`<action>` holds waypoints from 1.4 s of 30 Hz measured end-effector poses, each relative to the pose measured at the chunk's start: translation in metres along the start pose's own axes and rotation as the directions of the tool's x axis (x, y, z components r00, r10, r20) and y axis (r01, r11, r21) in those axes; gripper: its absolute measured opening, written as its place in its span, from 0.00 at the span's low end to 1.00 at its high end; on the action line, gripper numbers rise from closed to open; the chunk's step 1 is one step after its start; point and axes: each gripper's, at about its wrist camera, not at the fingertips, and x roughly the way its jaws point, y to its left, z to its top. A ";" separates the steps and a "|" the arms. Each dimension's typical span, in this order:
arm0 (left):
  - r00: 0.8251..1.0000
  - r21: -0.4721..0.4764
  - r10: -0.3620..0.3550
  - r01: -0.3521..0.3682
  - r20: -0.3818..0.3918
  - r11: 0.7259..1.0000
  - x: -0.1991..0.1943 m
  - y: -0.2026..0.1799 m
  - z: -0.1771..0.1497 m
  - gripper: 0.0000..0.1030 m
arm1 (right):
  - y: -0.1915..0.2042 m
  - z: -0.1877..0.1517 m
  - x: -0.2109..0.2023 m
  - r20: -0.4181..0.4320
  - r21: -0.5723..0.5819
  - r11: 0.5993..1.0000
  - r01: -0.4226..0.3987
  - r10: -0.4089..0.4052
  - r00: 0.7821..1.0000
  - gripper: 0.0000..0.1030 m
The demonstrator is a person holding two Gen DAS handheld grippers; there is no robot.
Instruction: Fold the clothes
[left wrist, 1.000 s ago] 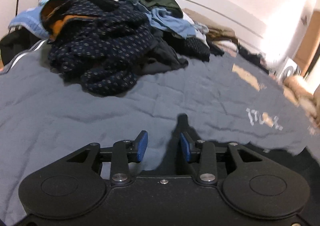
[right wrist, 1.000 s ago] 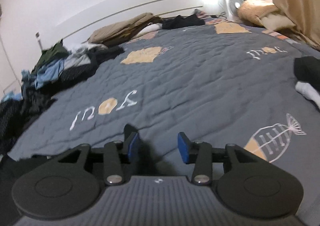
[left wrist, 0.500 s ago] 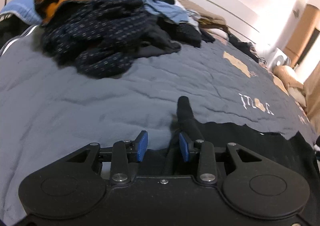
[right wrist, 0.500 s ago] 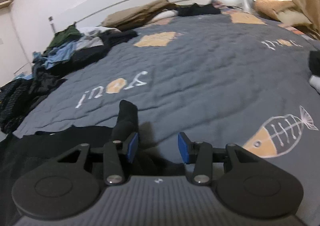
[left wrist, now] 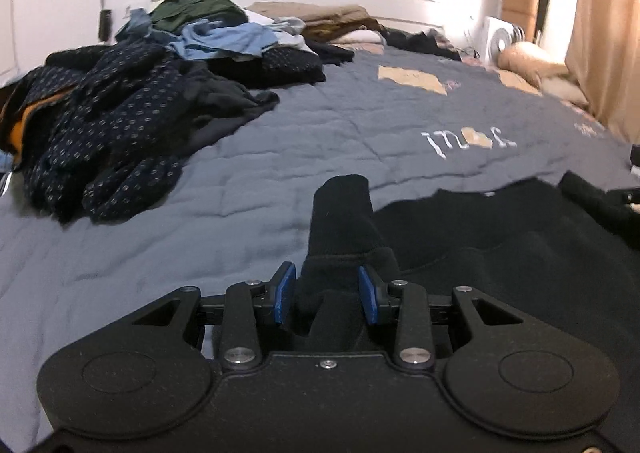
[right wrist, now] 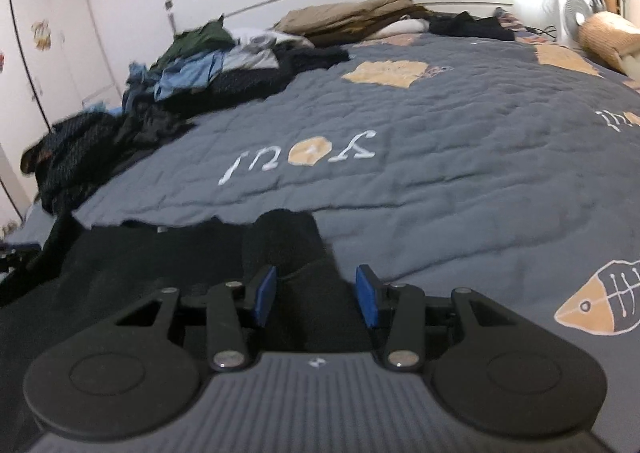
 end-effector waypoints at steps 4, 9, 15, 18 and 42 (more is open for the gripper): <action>1.000 0.014 -0.006 0.006 -0.001 1.000 0.002 -0.005 0.000 0.32 | 0.005 0.002 -0.003 0.003 -0.017 1.000 -0.019 0.019 1.000 0.42; 0.999 0.053 0.051 -0.052 0.017 0.997 0.002 -0.013 0.000 0.31 | 0.011 0.002 -0.004 0.004 -0.056 0.998 -0.011 0.011 1.000 0.42; 0.998 0.076 0.063 -0.062 -0.015 0.995 0.011 -0.020 -0.001 0.31 | 0.016 -0.002 -0.001 -0.006 -0.097 0.995 -0.014 0.013 1.000 0.42; 0.997 0.054 0.064 -0.062 -0.032 0.997 0.016 -0.018 -0.003 0.27 | 0.018 -0.006 0.001 -0.010 -0.116 0.993 -0.016 0.015 1.000 0.39; 0.993 -0.284 0.104 -0.084 0.058 0.955 -0.010 0.048 0.008 0.03 | -0.057 -0.002 -0.017 0.078 0.279 0.953 0.119 -0.146 0.986 0.01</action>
